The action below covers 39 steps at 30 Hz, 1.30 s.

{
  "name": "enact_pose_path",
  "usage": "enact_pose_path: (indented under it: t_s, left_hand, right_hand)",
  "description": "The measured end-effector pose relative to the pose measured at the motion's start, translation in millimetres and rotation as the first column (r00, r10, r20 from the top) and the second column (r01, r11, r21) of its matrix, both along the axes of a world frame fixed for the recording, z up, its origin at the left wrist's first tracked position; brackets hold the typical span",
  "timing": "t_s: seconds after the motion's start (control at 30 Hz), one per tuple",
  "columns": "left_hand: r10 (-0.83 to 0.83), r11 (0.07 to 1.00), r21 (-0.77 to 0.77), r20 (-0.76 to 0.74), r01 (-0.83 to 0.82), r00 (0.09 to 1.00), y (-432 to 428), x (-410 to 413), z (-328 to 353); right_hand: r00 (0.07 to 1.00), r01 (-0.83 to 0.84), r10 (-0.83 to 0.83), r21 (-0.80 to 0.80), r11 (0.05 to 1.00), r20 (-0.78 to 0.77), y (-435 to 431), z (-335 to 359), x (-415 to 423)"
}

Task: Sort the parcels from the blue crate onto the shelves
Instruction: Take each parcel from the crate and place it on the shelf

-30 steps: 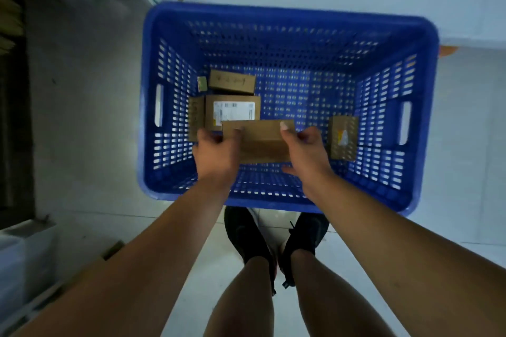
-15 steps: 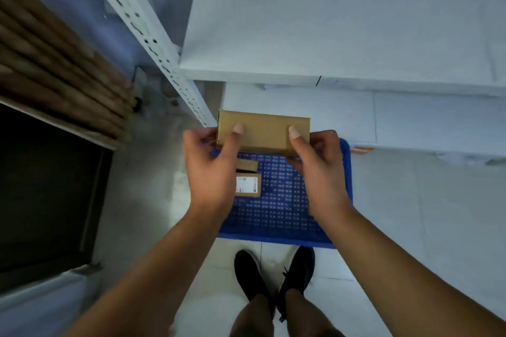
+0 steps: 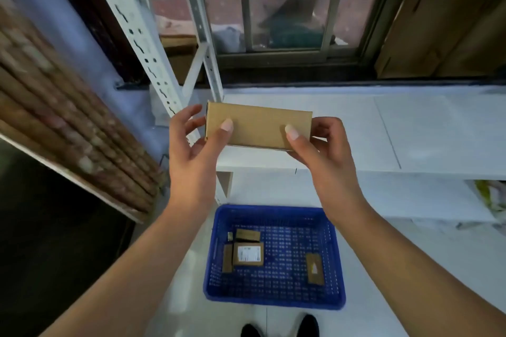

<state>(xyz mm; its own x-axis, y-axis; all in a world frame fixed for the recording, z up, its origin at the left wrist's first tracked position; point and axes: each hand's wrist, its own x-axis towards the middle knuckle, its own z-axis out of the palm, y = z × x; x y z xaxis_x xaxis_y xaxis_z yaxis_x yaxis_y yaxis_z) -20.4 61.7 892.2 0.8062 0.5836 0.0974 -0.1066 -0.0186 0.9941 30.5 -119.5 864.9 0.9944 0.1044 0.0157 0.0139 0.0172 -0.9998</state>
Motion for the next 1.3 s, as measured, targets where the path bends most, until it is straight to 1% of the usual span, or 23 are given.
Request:
enact_pose_path:
  t_s: [0.13, 0.27, 0.4, 0.5, 0.53, 0.57, 0.6, 0.63, 0.67, 0.7, 0.73, 0.77, 0.8, 0.83, 0.87, 0.93, 0.97, 1.0, 1.07, 1.1, 1.17, 1.23, 1.3]
  left_hand:
    - [-0.036, 0.999, -0.019, 0.085, 0.037, 0.996, -0.7, -3.0, 39.9]
    - [-0.061, 0.991, -0.106, 0.173, 0.08, 0.983, -5.3, -0.8, 72.4]
    - [-0.117, 0.983, -0.121, 0.188, 0.141, 0.975, -9.5, 2.9, 91.4]
    - [-0.19, 0.979, -0.033, 0.195, 0.2, 0.962, -8.6, 10.7, 102.0]
    - [-0.214, 0.977, 0.023, 0.182, 0.213, 0.96, -8.4, 13.1, 106.0]
    - [-0.222, 0.971, 0.125, 0.155, 0.204, 0.963, -8.3, 14.6, 110.8]
    - [-0.205, 0.947, 0.277, 0.127, 0.164, 0.971, -7.1, 15.1, 116.0]
    - [-0.169, 0.88, 0.467, 0.122, 0.093, 0.978, -5.5, 14.5, 122.0]
    - [-0.149, 0.752, 0.659, 0.158, 0.008, 0.976, -4.1, 13.5, 129.2]
    - [-0.169, 0.581, 0.811, 0.205, -0.07, 0.964, -4.1, 12.5, 137.7]
    - [-0.215, 0.41, 0.904, 0.226, -0.122, 0.95, -5.5, 12.2, 147.1]
    - [-0.253, 0.265, 0.954, 0.211, -0.142, 0.944, -8.7, 13.1, 156.3]
    - [-0.27, 0.161, 0.977, 0.182, -0.142, 0.945, -11.9, 14.8, 163.9]
    - [-0.273, 0.096, 0.985, 0.163, -0.142, 0.948, -14.8, 17.5, 169.8]
    - [-0.275, 0.067, 0.986, 0.164, -0.151, 0.947, -17.5, 19.0, 174.7]
    - [-0.292, 0.088, 0.982, 0.185, -0.166, 0.938, -18.8, 21.1, 180.5]
    - [-0.305, 0.143, 0.979, 0.185, -0.147, 0.934, -17.9, 22.0, 182.0]
    - [-0.317, 0.236, 0.966, 0.175, -0.101, 0.932, -16.1, 22.8, 182.5]
    - [-0.342, 0.492, 0.871, 0.168, 0.023, 0.925, -9.4, 23.4, 180.1]
    - [-0.357, 0.605, 0.792, 0.183, 0.078, 0.916, -5.8, 23.6, 177.5]
    - [-0.407, 0.769, 0.613, 0.252, 0.18, 0.878, -0.8, 22.9, 173.3]
    - [-0.439, 0.864, 0.413, 0.342, 0.286, 0.831, -0.3, 22.0, 169.1]
    - [-0.411, 0.906, 0.28, 0.402, 0.317, 0.818, 0.5, 23.8, 162.9]
  right_hand:
    - [0.993, -0.052, 0.054, -0.027, 0.998, 0.105, -14.7, 47.4, 4.2]
    - [0.955, -0.202, 0.212, -0.065, 0.977, 0.209, -33.8, 86.7, 14.1]
    - [0.916, -0.222, 0.26, -0.153, 0.963, 0.305, -41.1, 114.8, 28.0]
    - [0.895, -0.206, 0.249, -0.152, 0.967, 0.369, -44.1, 132.3, 37.4]
    - [0.888, -0.189, 0.234, -0.15, 0.97, 0.396, -45.2, 137.9, 39.5]
    - [0.879, -0.17, 0.217, -0.146, 0.975, 0.425, -46.4, 144.0, 41.2]
    - [0.865, -0.15, 0.203, -0.151, 0.977, 0.459, -47.1, 149.1, 42.6]
    - [0.845, -0.127, 0.194, -0.166, 0.978, 0.498, -48.4, 153.6, 43.7]
    - [0.822, -0.097, 0.187, -0.192, 0.977, 0.538, -49.7, 158.3, 44.5]
    - [0.799, -0.061, 0.182, -0.224, 0.973, 0.574, -50.6, 163.5, 44.3]
    - [0.775, -0.017, 0.179, -0.263, 0.965, 0.606, -51.2, 168.6, 44.0]
    - [0.749, 0.028, 0.18, -0.303, 0.953, 0.637, -51.3, 173.5, 43.5]
    - [0.724, 0.067, 0.189, -0.341, 0.938, 0.663, -50.7, 178.0, 42.2]
    - [0.703, 0.099, 0.199, -0.371, 0.923, 0.682, -49.4, 181.6, 41.2]
    - [0.684, 0.122, 0.21, -0.394, 0.911, 0.699, -48.1, 184.2, 40.3]
    - [0.651, 0.148, 0.236, -0.426, 0.892, 0.721, -46.2, 188.4, 40.1]
    - [0.646, 0.144, 0.252, -0.439, 0.887, 0.72, -47.1, 189.7, 41.0]
    - [0.655, 0.116, 0.272, -0.449, 0.886, 0.705, -49.0, 190.3, 42.5]
    - [0.724, -0.009, 0.304, -0.433, 0.901, 0.619, -54.0, 190.6, 43.9]
    - [0.769, -0.086, 0.306, -0.384, 0.919, 0.561, -56.2, 190.2, 43.3]
    - [0.852, -0.195, 0.275, -0.217, 0.956, 0.445, -58.8, 184.3, 45.0]
    - [0.909, -0.232, 0.249, -0.088, 0.969, 0.334, -58.9, 180.5, 46.6]
    - [0.929, -0.319, 0.298, 0.069, 0.945, 0.221, -58.7, 178.2, 50.5]
